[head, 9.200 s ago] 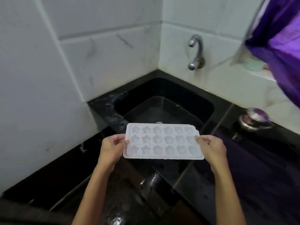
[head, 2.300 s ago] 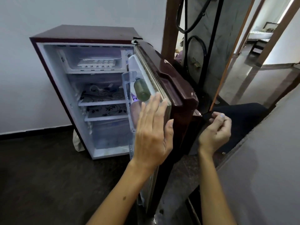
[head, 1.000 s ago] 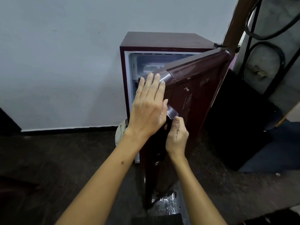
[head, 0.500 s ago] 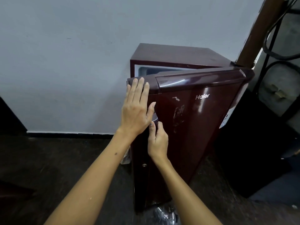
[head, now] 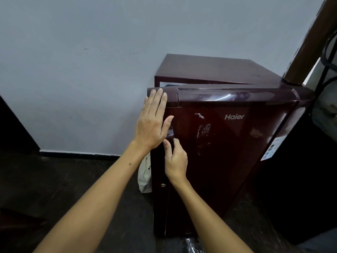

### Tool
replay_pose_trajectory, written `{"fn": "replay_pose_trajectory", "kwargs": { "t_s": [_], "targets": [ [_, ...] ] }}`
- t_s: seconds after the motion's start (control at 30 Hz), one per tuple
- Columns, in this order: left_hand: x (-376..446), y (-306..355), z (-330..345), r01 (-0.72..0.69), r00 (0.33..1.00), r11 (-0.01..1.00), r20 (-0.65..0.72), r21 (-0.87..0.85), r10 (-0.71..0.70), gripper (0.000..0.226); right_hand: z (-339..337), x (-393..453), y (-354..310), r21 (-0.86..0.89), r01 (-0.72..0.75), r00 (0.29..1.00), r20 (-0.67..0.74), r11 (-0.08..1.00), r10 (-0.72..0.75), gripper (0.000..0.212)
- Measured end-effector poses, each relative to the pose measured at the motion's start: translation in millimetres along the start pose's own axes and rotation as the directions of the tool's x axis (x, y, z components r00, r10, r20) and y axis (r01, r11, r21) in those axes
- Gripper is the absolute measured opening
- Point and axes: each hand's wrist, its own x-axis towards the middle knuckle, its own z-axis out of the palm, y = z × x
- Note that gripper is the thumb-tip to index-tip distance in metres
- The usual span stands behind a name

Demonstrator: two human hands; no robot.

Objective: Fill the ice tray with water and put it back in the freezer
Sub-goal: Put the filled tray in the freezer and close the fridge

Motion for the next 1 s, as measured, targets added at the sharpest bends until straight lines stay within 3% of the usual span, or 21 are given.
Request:
{"fn": "replay_pose_trajectory", "kwargs": {
  "t_s": [0.47,1.0],
  "targets": [
    [41.5,-55.7,45.4,-0.059,0.998,0.991,-0.009,-0.12,0.058,0.054,43.2,53.6,9.6,-0.061,-0.017,0.999,-0.046,0.998,0.014,0.07],
    [51.9,-73.3,68.7,-0.113,0.993,0.972,-0.069,-0.207,0.101,0.054,65.9,64.0,18.0,-0.145,-0.023,0.989,-0.146,0.989,0.002,0.081]
  ]
}}
